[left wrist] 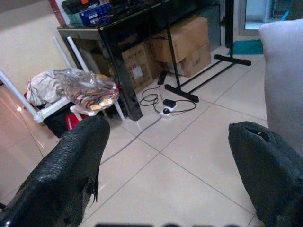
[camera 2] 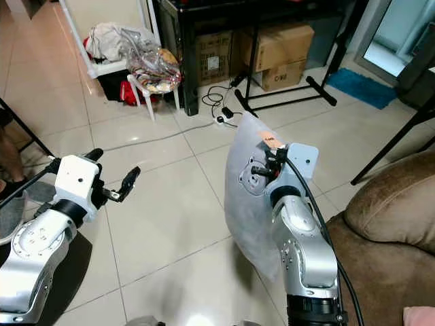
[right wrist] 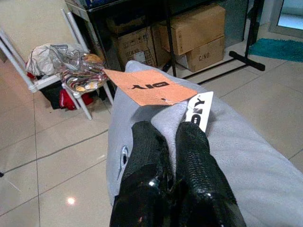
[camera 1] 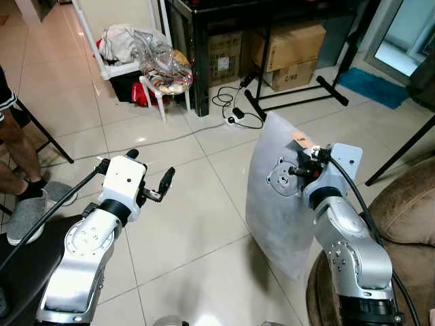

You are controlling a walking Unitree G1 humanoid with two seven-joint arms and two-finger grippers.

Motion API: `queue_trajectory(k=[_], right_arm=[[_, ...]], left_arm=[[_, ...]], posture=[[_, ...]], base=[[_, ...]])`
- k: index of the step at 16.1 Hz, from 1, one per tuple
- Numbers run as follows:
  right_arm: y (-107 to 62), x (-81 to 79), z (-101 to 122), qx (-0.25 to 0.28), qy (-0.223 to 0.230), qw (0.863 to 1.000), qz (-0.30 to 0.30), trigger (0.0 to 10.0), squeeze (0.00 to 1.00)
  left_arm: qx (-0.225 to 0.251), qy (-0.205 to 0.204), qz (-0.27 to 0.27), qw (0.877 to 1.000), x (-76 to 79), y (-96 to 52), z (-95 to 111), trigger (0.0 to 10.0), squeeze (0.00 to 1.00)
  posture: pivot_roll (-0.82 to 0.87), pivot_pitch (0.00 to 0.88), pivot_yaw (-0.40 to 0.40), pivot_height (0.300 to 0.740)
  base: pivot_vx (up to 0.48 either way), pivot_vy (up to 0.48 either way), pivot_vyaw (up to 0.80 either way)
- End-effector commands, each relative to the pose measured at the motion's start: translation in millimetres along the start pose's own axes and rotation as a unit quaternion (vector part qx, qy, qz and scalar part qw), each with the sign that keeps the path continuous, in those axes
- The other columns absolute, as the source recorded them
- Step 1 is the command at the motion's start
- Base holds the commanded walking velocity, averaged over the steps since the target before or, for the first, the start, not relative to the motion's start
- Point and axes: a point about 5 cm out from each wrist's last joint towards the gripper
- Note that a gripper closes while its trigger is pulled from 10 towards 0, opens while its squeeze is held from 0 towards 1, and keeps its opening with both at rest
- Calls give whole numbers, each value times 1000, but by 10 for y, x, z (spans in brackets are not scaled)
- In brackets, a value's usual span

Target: Move the pillow to the sofa from floor

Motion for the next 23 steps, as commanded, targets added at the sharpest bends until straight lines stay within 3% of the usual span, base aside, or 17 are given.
queue_trajectory(k=[1, 7, 23], right_arm=[[-14, -42, 124, 27, -6, 1000, 9, 10000, 0], [-18, 12, 21, 4, -17, 1000, -4, 10000, 0], [-35, 19, -13, 2, 1, 1000, -19, 10000, 0]], left_arm=[[-1, 2, -2, 1000, 13, 9, -12, 10000, 0], [-6, 5, 7, 1000, 5, 15, -26, 10000, 0], [-1, -5, 13, 1000, -22, 38, -19, 10000, 0]], posture=[[-24, 0, -14, 740], [-28, 0, -10, 740], [-30, 0, 0, 740]], base=[[0, 0, 0], [0, 0, 0], [0, 264, -800]])
Point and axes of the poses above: a point about 5 cm out from each wrist's last joint towards the gripper, its own y axis pointing out of the wrist towards the gripper, its own z axis along the axis of the wrist's last joint, x = y × z, and after that the axes turned 10 degrees about y, right-handed
